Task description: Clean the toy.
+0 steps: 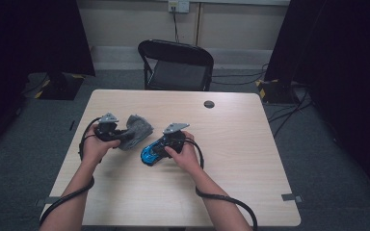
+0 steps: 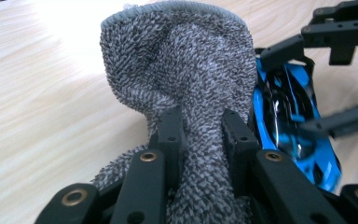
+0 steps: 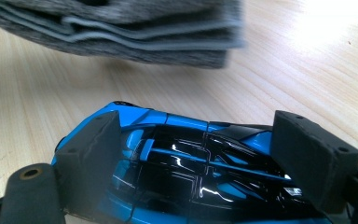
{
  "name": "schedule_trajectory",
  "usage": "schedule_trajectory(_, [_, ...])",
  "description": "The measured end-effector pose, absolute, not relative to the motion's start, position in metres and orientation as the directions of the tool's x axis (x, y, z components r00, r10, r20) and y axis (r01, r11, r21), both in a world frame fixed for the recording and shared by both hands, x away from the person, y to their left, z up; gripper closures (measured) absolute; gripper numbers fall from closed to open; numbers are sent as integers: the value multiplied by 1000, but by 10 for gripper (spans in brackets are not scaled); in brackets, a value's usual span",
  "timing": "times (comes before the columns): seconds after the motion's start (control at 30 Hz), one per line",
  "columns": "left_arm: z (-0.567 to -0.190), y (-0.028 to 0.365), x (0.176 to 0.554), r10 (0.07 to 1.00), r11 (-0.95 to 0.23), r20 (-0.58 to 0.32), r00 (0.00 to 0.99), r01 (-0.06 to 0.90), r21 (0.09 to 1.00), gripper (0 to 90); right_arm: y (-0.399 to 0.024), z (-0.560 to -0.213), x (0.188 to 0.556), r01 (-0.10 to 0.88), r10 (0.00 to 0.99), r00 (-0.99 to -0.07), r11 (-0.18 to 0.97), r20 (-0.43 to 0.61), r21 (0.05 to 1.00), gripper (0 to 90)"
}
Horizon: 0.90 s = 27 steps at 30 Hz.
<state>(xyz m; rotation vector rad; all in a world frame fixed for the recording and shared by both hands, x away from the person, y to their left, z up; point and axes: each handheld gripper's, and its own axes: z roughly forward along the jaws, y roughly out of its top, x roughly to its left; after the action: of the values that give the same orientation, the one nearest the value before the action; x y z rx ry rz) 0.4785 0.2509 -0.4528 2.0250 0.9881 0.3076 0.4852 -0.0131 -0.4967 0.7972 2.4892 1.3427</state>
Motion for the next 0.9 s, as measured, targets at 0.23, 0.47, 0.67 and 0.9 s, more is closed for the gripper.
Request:
schedule_trajectory(0.23, [-464,228,500,729,-358,-123,674,527,771,729,-13,-496,486,365,545,-835,444,77,818,166])
schedule_trajectory(0.47, [-475,199,516,722,-377,-113,683,526,762,729,-13,-497,486,364,545,-835,443,77,820,166])
schedule_trajectory(0.67, [-484,178,523,702,-425,-96,706,523,739,726,-13,-497,486,362,544,-836,441,77,821,166])
schedule_trajectory(0.9, [-491,178,526,686,-442,-104,720,527,726,724,-13,-497,486,362,544,-835,437,78,823,167])
